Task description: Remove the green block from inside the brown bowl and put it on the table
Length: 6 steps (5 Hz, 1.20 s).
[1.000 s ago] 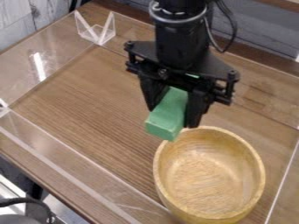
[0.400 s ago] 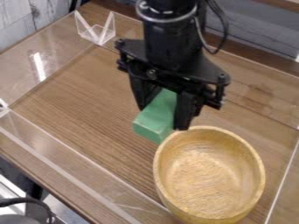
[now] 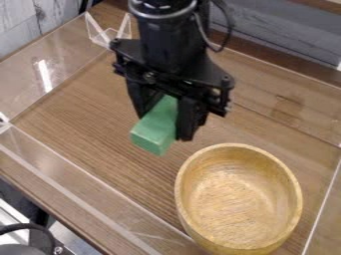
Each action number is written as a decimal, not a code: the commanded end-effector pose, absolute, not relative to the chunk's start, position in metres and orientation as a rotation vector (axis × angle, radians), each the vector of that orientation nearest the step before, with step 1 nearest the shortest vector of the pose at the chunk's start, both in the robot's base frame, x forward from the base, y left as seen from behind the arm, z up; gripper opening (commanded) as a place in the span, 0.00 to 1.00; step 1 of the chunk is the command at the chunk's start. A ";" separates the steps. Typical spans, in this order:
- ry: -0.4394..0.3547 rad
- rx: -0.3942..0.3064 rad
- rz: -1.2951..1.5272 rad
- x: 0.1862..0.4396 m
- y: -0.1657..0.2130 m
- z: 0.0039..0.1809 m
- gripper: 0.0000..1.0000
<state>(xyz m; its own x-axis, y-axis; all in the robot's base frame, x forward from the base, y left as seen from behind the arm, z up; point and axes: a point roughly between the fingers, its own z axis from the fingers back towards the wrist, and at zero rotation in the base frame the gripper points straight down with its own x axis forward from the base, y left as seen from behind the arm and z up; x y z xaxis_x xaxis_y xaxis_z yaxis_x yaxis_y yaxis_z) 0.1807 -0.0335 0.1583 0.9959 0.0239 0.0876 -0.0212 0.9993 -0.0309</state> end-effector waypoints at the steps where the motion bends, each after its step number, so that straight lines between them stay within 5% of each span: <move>1: -0.117 -0.024 0.029 0.180 -0.020 0.164 0.00; 6: -0.119 0.013 0.038 0.180 0.017 0.140 0.00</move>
